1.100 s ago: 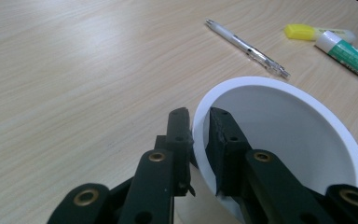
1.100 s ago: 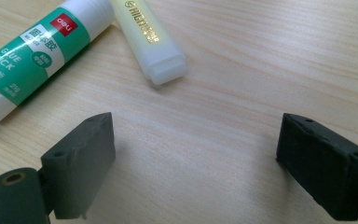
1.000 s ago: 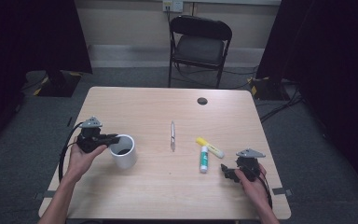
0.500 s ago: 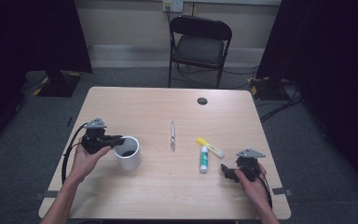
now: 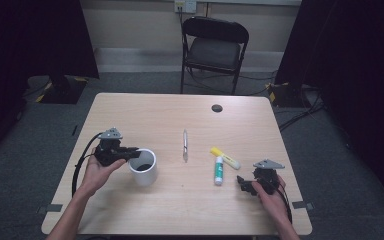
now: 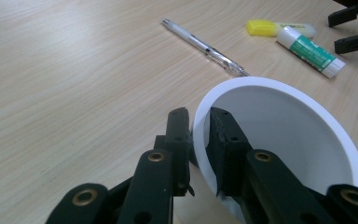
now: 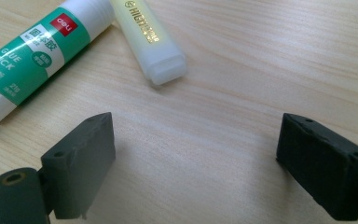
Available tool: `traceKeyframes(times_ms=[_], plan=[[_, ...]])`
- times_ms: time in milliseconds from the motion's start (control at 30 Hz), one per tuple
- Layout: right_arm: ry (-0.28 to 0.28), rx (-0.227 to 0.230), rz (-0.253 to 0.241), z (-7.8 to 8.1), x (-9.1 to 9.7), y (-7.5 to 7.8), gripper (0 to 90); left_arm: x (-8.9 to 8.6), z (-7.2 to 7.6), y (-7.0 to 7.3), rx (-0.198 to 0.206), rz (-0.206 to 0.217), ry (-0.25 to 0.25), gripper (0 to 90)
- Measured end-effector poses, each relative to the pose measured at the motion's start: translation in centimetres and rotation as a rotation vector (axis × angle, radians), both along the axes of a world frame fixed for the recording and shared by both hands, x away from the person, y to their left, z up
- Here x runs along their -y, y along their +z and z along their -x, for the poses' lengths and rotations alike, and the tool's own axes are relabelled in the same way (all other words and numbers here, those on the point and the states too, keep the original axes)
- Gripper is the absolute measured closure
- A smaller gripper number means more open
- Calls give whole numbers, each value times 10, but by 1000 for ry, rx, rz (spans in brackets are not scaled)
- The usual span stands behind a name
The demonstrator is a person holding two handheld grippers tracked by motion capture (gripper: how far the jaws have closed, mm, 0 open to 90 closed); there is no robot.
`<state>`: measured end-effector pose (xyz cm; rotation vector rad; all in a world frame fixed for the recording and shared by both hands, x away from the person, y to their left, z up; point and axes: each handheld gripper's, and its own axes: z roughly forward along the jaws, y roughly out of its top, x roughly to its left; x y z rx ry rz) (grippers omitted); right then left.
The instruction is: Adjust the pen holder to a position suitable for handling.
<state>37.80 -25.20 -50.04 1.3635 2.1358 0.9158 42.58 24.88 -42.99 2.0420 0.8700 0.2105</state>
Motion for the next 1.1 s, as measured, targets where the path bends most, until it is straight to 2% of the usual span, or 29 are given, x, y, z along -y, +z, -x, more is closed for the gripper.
traceKeyframes(times_ms=[467, 600, 733, 867, 933, 1000, 1100], plan=[[0, 0, -1, 0, 0, 0, 108, 23, 1, 0, -13, 14, -49, 782], [0, 0, -2, 0, 0, 0, 108, 30, 3, 1, -3, -7, -56, 782], [0, 0, -1, 0, 0, 0, 108, 36, 6, 3, -5, 2, -59, 784], [0, 0, 0, 0, 0, 0, 108, 44, 8, 3, -3, 14, -86, 785], [-1, 1, 0, 0, 0, 0, 108, 49, 9, 4, -2, -1, -93, 786], [0, -1, -2, 0, 0, 0, 107, 54, 10, 3, -2, 13, -100, 785], [0, 0, 0, 0, 0, 0, 108, 60, 10, 4, -5, 4, -114, 785]])
